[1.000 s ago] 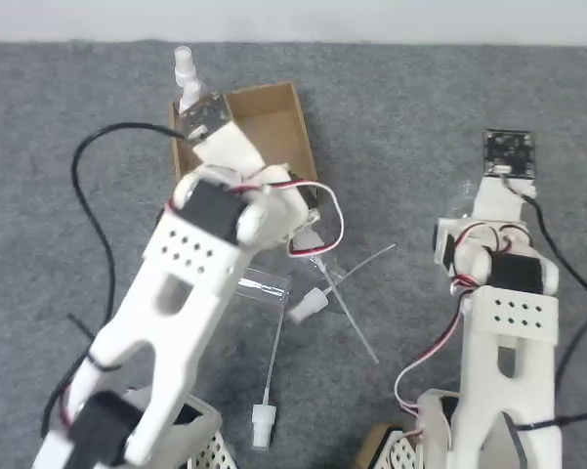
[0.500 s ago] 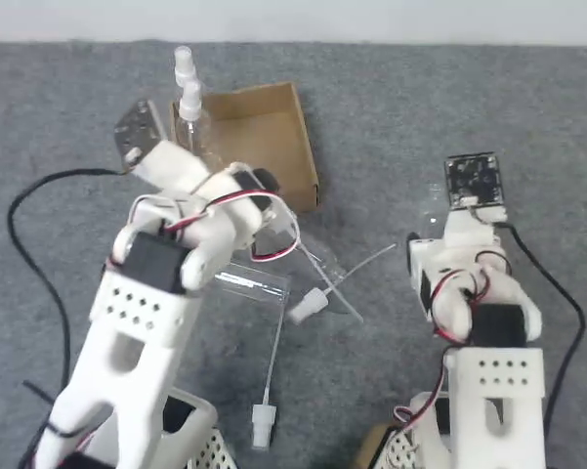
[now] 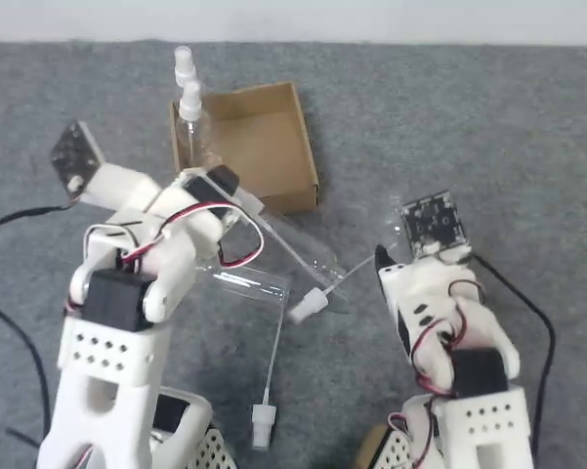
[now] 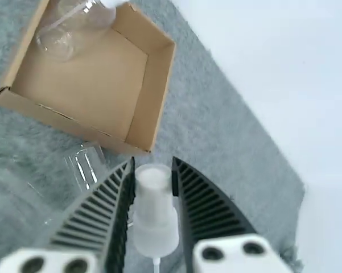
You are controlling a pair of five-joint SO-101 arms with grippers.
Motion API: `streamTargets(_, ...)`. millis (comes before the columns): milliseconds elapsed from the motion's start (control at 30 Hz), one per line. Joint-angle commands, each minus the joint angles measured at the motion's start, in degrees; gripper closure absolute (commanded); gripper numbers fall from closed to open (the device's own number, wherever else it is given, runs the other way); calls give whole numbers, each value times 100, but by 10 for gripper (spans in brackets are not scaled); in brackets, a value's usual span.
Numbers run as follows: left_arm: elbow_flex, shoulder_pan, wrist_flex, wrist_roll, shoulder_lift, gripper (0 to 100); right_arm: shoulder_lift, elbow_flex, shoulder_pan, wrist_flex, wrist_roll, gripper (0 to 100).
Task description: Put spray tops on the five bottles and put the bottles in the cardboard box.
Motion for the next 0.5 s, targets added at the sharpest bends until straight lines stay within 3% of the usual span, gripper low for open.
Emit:
streamTargets(0,127,-149,-484,185,-308,990,-629,176,-101,-347,88,965)
streamTargets(167,426,-413,-914,202,-545,990,-1209,545,-391,-400,273,966)
streamTargets(467,620,-738,-949,607,-1125,990,-1851,1398,-927,-1007,360,969)
